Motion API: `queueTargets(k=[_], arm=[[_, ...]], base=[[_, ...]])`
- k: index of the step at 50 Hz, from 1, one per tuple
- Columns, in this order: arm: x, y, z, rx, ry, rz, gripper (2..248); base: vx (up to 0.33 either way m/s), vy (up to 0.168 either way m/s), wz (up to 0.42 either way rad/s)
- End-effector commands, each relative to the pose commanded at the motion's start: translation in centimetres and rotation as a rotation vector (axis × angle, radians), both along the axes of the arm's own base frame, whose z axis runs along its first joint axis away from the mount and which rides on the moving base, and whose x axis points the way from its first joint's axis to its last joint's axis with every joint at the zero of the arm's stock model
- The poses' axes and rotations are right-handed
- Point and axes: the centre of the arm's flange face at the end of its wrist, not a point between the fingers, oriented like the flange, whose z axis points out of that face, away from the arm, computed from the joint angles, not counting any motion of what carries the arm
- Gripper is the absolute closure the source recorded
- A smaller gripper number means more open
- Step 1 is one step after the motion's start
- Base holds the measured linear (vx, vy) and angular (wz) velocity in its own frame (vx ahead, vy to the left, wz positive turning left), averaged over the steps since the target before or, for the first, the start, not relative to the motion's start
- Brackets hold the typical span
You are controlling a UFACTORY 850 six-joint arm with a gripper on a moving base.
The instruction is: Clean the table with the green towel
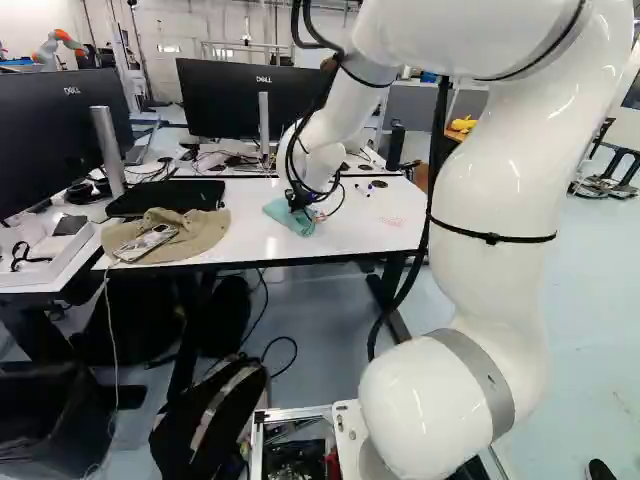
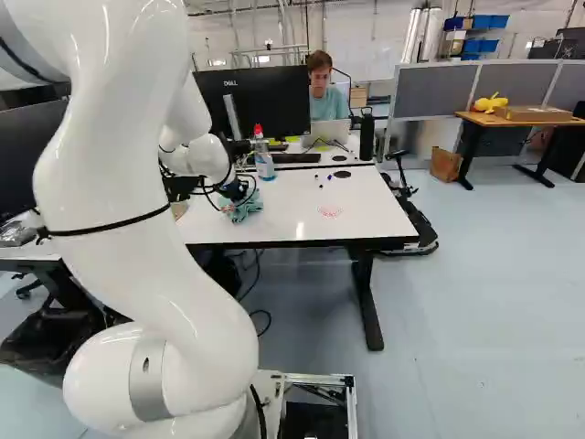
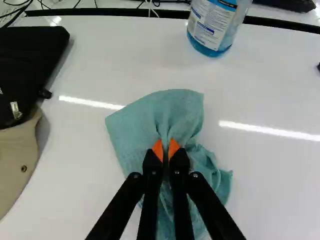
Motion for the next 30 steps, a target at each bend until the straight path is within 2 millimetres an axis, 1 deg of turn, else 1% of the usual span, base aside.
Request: queueTargets(k=[15, 30], arm=[[-2.0, 2.0, 0.0, -0.001, 0.005, 0.048, 218], [-4.3, 3.6, 0.1, -0.003, 0.011, 0.093, 218]], base=[[0.0, 0.0, 0.0], [0.0, 0.0, 0.0]])
